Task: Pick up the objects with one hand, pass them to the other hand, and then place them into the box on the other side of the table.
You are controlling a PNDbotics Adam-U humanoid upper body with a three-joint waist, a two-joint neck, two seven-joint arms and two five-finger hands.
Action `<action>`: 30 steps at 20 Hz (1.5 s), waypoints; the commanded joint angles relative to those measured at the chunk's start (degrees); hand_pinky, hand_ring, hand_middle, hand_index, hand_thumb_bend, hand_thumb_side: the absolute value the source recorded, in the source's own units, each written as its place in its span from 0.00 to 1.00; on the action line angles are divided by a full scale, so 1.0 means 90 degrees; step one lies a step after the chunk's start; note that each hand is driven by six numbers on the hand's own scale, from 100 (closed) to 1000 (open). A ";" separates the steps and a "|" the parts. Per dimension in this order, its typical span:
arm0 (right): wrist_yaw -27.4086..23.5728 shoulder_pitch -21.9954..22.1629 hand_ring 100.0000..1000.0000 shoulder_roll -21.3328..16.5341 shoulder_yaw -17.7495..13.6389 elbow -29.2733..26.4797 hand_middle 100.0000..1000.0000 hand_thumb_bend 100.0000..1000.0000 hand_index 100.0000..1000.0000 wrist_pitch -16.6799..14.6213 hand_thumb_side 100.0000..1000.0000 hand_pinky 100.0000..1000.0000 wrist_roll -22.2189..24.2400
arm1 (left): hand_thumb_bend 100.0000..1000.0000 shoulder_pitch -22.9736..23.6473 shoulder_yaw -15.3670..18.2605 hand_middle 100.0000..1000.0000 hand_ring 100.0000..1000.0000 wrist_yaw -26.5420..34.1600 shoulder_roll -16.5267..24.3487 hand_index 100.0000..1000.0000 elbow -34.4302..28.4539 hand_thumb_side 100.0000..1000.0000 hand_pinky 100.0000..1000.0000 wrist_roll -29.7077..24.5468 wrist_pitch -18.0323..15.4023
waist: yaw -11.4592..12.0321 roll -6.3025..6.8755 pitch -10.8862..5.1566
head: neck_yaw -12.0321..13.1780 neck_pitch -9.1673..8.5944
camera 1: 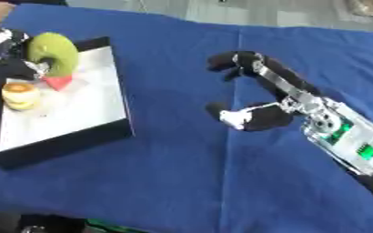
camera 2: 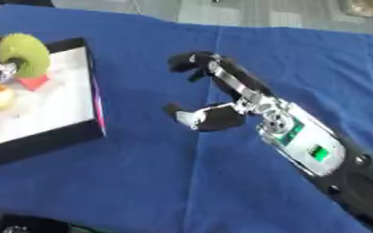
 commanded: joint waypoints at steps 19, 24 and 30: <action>-0.0101 0.0140 0.82 -0.0227 -0.0379 -0.0331 0.73 0.30 0.85 -0.0129 0.14 0.72 -0.0191 | 0.00 0.0167 0.0982 0.68 0.91 0.0196 0.0140 0.71 -0.0768 0.90 0.98 0.0339 -0.0165 | -0.0106 -0.0069 -0.0116 | -0.0449 -0.0011; -0.0247 0.0383 0.82 -0.0379 -0.0707 -0.0368 0.73 0.23 0.85 -0.0513 0.10 0.72 -0.0384 | 0.01 0.0378 0.1540 0.70 0.93 0.0644 0.0045 0.74 -0.1194 0.89 1.00 0.0510 -0.0278 | -0.0172 -0.0132 -0.0176 | -0.0628 -0.0011; -0.0754 0.0807 0.82 -0.0386 -0.1214 -0.0369 0.72 0.23 0.81 -0.0510 0.02 0.70 -0.0474 | 0.00 0.0783 0.1928 0.67 0.91 0.1185 -0.0088 0.73 -0.1622 0.81 0.99 0.0992 -0.0500 | -0.0293 -0.0196 -0.0214 | -0.0769 -0.0011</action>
